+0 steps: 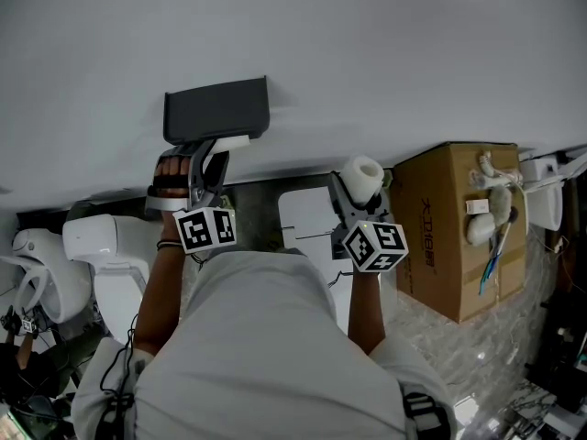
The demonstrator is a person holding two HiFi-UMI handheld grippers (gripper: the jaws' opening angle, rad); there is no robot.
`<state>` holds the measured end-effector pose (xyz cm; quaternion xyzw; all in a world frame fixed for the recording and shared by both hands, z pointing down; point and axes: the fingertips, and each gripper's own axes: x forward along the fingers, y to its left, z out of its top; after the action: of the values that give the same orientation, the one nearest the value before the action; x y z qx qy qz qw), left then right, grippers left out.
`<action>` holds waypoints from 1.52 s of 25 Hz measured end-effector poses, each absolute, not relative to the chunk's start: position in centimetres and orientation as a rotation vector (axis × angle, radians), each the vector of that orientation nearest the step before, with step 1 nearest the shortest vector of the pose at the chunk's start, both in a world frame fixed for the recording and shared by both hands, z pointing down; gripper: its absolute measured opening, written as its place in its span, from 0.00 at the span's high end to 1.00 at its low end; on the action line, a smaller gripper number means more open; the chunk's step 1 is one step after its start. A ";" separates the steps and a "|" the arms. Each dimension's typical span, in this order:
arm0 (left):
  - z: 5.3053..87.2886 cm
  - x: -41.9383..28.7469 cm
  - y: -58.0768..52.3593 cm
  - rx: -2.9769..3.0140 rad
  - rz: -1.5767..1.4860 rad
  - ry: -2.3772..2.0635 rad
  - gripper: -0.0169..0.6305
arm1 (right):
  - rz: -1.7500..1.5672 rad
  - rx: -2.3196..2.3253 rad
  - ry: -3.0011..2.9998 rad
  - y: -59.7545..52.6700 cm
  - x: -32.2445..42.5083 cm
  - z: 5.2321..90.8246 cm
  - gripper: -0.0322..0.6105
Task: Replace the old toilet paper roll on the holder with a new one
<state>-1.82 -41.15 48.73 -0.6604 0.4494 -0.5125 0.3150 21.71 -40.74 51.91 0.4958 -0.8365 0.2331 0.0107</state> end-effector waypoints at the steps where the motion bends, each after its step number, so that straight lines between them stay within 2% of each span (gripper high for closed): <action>1: 48.7 -1.8 -41.2 -1.739 -1.349 1.190 0.65 | 0.731 1.545 -2.611 -40.8 21.7 52.0 0.47; 15: 49.0 -0.4 -41.1 -1.692 -1.375 1.149 0.66 | 0.755 1.530 -2.619 -40.6 22.4 52.5 0.47; 38: 48.9 6.8 -42.4 -1.799 -1.241 1.015 0.67 | 0.735 1.720 -2.561 -38.5 27.5 51.5 0.47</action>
<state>6.82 -42.43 48.90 -0.6970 0.3934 -0.4810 0.3580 27.45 -38.45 51.53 0.5422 -0.8075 0.2318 -0.0149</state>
